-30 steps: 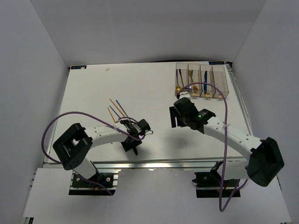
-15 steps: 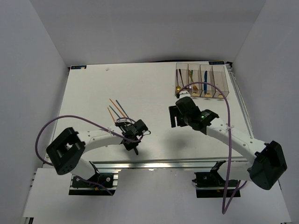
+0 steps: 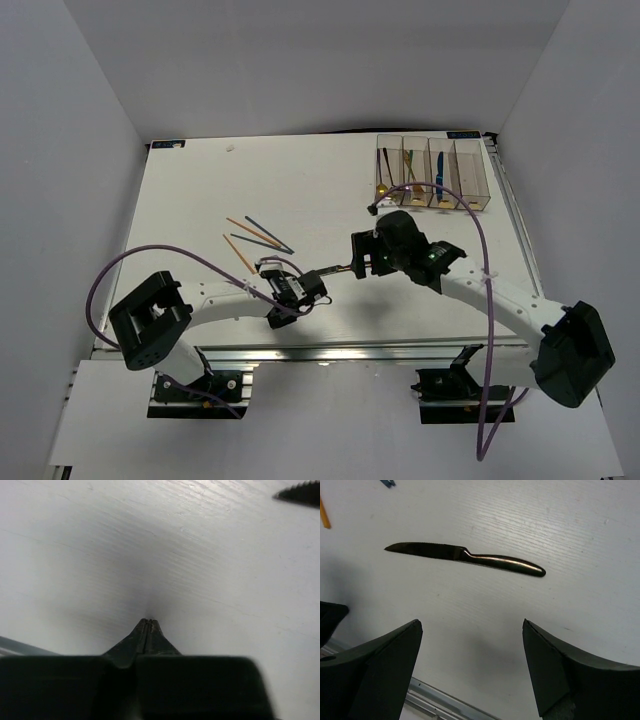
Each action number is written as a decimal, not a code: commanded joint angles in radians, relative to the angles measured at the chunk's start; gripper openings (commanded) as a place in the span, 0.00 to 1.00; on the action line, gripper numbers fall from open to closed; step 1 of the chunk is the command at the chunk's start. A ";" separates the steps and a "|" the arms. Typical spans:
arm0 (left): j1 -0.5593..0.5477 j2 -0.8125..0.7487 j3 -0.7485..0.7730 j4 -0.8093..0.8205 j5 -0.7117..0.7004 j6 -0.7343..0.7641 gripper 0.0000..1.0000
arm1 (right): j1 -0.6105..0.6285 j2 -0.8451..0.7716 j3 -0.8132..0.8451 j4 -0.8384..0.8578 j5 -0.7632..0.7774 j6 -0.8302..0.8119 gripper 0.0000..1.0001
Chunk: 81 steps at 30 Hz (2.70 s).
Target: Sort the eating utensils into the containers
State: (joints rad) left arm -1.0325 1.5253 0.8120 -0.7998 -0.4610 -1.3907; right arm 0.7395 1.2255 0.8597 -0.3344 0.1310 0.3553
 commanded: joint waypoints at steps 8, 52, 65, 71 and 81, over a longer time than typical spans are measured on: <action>-0.064 -0.043 0.260 -0.245 -0.222 0.025 0.75 | -0.065 0.173 0.203 -0.166 -0.018 -0.174 0.89; -0.087 -0.590 -0.031 -0.160 -0.177 0.094 0.89 | 0.096 0.480 0.081 0.019 -0.197 0.129 0.88; -0.087 -0.622 -0.013 -0.208 -0.211 0.122 0.91 | 0.213 0.612 0.266 -0.198 0.136 0.226 0.83; -0.087 -0.606 -0.025 -0.187 -0.196 0.139 0.91 | 0.222 0.692 0.317 -0.230 0.160 0.303 0.76; -0.087 -0.610 -0.016 -0.177 -0.192 0.157 0.91 | 0.235 0.792 0.383 -0.298 0.151 0.379 0.48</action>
State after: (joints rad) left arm -1.1152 0.9234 0.7731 -0.9817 -0.6415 -1.2480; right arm 0.9668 1.9209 1.2812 -0.5655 0.2970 0.6811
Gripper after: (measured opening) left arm 0.910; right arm 0.513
